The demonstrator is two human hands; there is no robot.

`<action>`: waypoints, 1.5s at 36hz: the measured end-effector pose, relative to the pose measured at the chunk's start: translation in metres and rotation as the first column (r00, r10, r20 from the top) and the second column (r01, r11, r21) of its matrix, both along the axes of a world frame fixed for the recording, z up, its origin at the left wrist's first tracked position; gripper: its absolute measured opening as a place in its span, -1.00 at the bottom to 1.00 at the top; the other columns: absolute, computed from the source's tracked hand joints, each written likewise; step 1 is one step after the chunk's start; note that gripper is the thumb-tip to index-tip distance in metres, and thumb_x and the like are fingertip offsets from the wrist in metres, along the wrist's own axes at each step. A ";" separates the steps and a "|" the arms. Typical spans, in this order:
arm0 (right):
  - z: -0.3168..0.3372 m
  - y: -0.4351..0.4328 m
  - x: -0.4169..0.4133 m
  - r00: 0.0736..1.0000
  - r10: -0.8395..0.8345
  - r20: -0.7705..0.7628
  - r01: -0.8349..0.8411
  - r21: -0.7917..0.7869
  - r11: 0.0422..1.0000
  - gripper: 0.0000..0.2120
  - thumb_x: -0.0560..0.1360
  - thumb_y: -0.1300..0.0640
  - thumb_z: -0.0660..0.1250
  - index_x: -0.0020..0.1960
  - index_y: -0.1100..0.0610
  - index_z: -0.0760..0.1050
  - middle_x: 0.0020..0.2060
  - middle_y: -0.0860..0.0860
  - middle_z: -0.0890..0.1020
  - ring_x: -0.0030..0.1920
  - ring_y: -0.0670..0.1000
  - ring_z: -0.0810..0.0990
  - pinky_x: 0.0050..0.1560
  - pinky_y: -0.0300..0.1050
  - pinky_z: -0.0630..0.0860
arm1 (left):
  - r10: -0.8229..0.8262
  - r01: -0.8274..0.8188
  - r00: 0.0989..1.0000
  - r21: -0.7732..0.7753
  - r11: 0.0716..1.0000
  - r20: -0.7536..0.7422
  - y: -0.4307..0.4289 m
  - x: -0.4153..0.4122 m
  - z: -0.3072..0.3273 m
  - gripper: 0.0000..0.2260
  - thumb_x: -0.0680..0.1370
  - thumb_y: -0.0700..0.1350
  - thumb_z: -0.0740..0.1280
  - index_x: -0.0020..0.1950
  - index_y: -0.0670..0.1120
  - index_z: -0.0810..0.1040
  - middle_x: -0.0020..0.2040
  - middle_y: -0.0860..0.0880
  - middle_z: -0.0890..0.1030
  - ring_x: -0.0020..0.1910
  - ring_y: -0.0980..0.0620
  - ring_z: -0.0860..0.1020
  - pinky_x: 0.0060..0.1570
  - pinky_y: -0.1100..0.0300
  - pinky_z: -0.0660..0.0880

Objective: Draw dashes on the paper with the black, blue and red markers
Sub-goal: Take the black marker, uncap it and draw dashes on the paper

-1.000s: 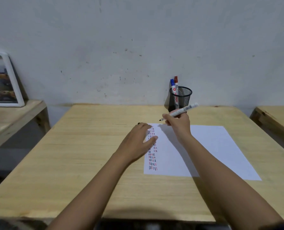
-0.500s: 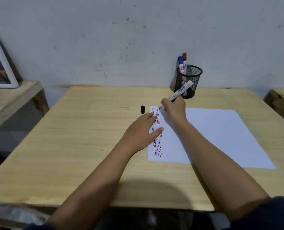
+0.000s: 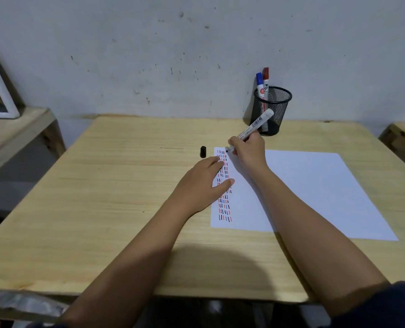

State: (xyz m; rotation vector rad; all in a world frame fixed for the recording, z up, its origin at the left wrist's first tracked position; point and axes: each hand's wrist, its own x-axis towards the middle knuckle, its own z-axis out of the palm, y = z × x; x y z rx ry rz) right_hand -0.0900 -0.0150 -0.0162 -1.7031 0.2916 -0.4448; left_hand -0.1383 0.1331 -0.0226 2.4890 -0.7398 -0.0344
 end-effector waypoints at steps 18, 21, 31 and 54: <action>0.000 0.000 -0.001 1.000 0.014 -0.015 -0.015 -0.012 1.000 -0.87 0.40 0.31 0.28 -0.14 0.18 0.34 -0.26 0.17 0.41 -0.27 0.07 0.40 -0.52 -0.42 0.34 | -0.008 0.008 1.000 -0.021 1.000 0.001 0.000 0.001 0.000 -0.47 0.56 0.14 0.19 0.46 -0.08 0.27 0.51 0.04 0.23 0.48 0.10 0.16 0.36 0.21 0.16; 0.001 0.001 -0.002 1.000 0.013 -0.023 -0.013 -0.001 1.000 -0.86 0.40 0.31 0.29 -0.15 0.18 0.33 -0.26 0.16 0.41 -0.28 0.07 0.39 -0.53 -0.42 0.33 | -0.008 0.008 1.000 -0.015 1.000 0.001 0.000 0.002 -0.001 -0.47 0.56 0.15 0.19 0.46 -0.07 0.27 0.51 0.04 0.23 0.48 0.11 0.15 0.35 0.22 0.16; 0.037 -0.003 -0.004 0.995 -0.067 0.079 0.037 0.334 0.942 -0.84 0.47 0.33 0.31 -0.03 0.23 0.35 -0.38 0.05 0.44 -0.62 -0.24 0.42 -0.55 -0.42 0.38 | -0.006 0.008 0.999 -0.034 0.999 0.053 -0.001 0.010 0.020 -0.48 0.56 0.13 0.21 0.45 -0.09 0.29 0.50 0.02 0.24 0.48 0.10 0.15 0.36 0.24 0.15; 0.045 -0.039 -0.044 0.991 0.066 0.115 -0.127 0.688 0.715 -0.91 0.48 0.33 0.30 -0.20 0.29 0.52 -0.55 0.01 0.59 -0.51 -0.12 0.56 -0.43 -0.39 0.53 | 0.339 -0.421 0.905 -0.658 0.624 -0.258 -0.028 0.034 0.025 -0.89 0.48 -0.23 0.34 -0.21 -0.12 0.63 -0.22 -0.01 0.65 -0.20 0.05 0.57 -0.21 0.37 0.47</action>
